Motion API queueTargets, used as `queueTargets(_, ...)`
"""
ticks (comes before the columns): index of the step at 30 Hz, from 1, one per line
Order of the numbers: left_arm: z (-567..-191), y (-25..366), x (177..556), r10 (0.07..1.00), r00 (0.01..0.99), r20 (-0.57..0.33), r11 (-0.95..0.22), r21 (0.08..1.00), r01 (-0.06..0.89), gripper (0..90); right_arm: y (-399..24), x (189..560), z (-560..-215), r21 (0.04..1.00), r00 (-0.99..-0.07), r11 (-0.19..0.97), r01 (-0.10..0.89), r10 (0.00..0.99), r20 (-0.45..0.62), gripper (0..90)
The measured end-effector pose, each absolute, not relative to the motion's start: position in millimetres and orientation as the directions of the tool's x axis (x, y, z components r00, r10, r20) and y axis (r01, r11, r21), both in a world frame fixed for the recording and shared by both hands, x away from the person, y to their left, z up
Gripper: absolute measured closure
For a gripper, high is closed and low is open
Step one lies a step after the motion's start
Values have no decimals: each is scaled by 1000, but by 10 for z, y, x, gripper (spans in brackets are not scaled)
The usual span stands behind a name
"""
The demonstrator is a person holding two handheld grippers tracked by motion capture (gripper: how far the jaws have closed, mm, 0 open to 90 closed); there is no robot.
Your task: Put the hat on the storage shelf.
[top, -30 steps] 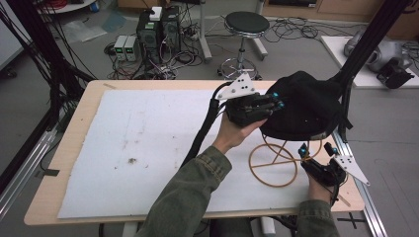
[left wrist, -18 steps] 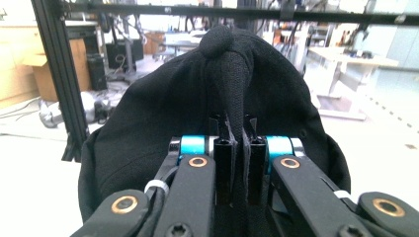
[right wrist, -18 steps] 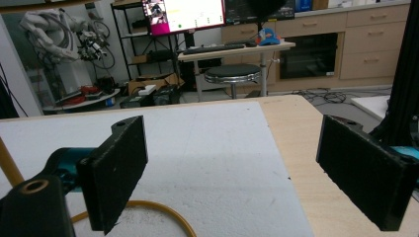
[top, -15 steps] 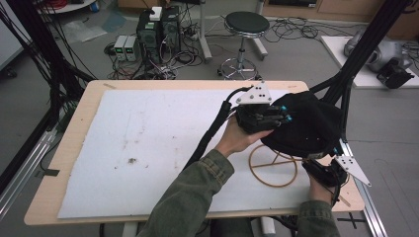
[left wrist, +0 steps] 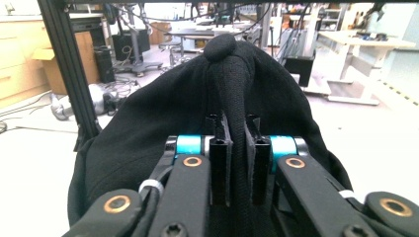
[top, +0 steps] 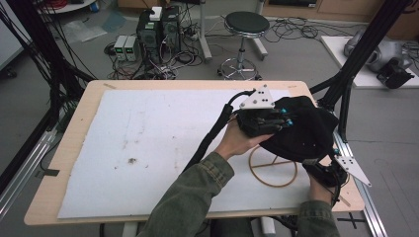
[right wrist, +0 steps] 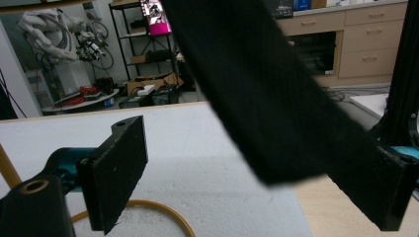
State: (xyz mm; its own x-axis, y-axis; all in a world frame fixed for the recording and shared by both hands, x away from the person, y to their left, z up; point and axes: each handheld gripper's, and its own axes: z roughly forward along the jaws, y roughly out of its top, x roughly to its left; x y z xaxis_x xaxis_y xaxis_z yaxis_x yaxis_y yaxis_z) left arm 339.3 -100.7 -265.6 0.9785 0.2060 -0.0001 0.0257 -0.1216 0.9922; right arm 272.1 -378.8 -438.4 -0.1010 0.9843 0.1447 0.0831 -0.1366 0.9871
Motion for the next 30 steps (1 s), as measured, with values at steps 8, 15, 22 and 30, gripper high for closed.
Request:
queueTargets(8,-2712,-994,3446,199,979,-46,-88,994,65,595,-3782,2718,-4383,987,-104,-137,82,984,145,116)
queueTargets(15,-2775,-977,3472,233,972,-40,-83,995,61,380,-3787,2714,-4383,987,-103,-135,84,984,144,116)
queueTargets(22,-2757,-889,3454,239,970,-38,-45,998,50,315,-3788,2715,-4385,988,-103,-132,85,985,141,116)
queueTargets(30,-2680,-732,3375,246,969,-15,-35,999,24,288,-3780,2714,-4381,987,-104,-136,84,984,144,115)
